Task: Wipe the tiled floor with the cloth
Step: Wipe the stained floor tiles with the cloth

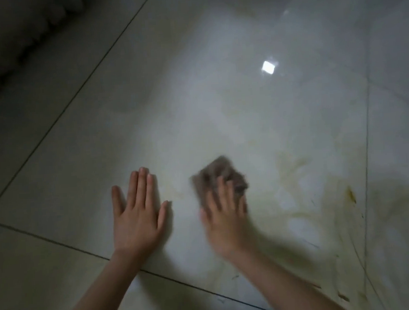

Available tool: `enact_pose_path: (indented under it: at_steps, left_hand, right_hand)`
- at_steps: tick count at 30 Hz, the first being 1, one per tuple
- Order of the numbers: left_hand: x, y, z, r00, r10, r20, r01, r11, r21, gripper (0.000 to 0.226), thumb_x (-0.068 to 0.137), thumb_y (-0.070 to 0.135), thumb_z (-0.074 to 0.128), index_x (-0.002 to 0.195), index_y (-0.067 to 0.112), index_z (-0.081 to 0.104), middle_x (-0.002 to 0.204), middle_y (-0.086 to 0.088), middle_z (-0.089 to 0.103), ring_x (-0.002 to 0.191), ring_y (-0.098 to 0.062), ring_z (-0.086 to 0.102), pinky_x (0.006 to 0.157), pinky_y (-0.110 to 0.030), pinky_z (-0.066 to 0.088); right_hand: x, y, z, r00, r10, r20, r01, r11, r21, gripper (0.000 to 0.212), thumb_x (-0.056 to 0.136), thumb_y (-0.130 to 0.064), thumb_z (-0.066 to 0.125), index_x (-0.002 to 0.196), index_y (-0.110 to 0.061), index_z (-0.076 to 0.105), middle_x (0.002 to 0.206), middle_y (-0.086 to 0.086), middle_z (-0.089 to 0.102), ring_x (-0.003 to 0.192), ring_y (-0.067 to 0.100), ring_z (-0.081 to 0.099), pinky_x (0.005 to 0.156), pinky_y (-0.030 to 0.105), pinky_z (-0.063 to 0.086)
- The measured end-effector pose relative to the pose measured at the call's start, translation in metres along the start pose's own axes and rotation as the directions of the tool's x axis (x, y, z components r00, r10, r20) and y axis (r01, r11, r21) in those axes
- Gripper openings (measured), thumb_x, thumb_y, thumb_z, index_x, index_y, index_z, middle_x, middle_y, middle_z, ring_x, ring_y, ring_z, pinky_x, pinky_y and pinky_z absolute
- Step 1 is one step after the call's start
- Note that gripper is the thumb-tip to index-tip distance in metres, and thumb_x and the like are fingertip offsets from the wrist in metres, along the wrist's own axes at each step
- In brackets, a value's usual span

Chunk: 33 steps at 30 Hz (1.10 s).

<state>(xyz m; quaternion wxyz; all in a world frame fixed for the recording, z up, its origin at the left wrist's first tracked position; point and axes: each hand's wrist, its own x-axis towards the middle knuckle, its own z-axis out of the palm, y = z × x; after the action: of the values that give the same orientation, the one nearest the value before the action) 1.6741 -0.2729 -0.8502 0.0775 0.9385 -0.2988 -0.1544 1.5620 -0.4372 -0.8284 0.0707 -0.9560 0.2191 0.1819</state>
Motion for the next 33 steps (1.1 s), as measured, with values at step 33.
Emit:
enact_pose_path:
  at_steps: [33]
  left_hand:
    - [0.044,0.217,0.024,0.98,0.168,0.107,-0.18,0.977,0.117,0.073,0.09,0.051,-0.001,0.151,0.016,-0.017,0.158,-0.005,-0.023,0.144,-0.017,-0.026,0.119,-0.042,-0.01]
  right_hand:
    - [-0.014,0.326,0.012,0.895,0.247,-0.373,-0.169,0.958,0.231,0.046,0.103,-0.032,0.033,0.148,-0.021,0.037,0.156,0.004,0.03,0.145,0.025,0.026,0.117,0.043,0.016]
